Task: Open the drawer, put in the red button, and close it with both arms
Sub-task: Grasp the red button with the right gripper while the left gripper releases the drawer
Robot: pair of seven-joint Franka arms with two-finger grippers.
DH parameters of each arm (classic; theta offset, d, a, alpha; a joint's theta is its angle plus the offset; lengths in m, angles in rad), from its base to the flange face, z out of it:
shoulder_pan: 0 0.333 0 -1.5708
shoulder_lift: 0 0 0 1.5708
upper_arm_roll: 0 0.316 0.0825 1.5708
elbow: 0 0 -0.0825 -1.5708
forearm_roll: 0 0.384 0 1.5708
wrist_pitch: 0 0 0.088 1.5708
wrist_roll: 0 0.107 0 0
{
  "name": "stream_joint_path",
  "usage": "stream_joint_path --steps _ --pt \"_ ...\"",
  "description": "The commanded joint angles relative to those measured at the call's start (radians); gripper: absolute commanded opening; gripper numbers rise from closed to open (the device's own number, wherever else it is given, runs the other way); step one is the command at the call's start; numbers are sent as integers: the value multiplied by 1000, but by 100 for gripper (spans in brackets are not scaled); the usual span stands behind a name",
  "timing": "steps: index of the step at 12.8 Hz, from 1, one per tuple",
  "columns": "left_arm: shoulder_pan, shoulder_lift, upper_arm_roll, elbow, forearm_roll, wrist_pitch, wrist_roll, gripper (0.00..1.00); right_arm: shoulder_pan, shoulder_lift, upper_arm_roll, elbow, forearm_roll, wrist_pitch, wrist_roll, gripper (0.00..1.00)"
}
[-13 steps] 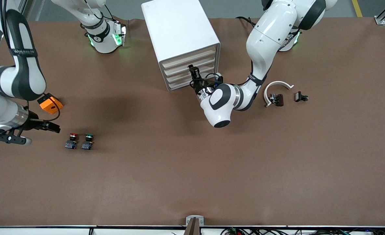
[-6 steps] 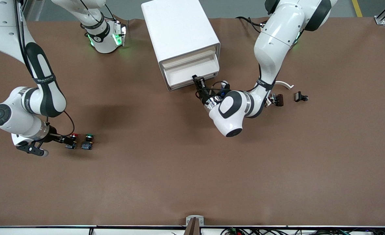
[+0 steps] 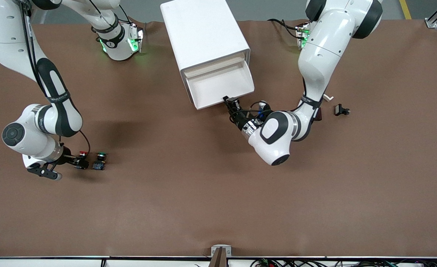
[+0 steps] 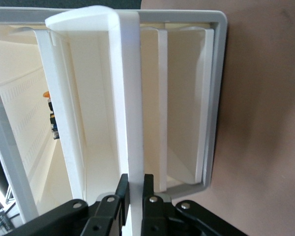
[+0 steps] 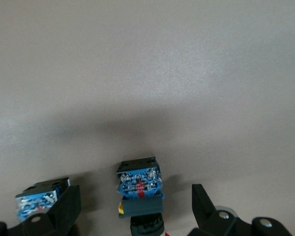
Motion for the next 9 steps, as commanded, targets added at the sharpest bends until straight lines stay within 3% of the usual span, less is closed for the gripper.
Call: stream_joint_path --steps 1,2,3,4,5,6,7,8,9 --pt "3 16 12 54 -11 10 10 0 2 32 4 14 9 15 11 100" --pt "3 16 14 54 -11 21 13 1 3 36 4 14 9 12 10 100" --pt "3 18 15 54 -11 30 22 3 2 38 4 14 9 12 7 87" --pt "3 18 17 54 -11 41 31 3 2 39 4 14 9 9 0 54" --pt "3 18 18 54 -11 46 39 8 0 39 6 14 9 3 -1 1" --pt "4 18 18 54 -11 46 45 10 2 39 4 14 11 2 0 0" --pt "4 18 26 55 -11 46 45 34 2 38 6 16 9 0 2 0" --pt "3 16 29 55 -9 46 49 99 2 35 6 17 9 -3 5 0" --pt "3 13 31 55 -8 44 49 100 3 26 9 31 9 -39 5 0"
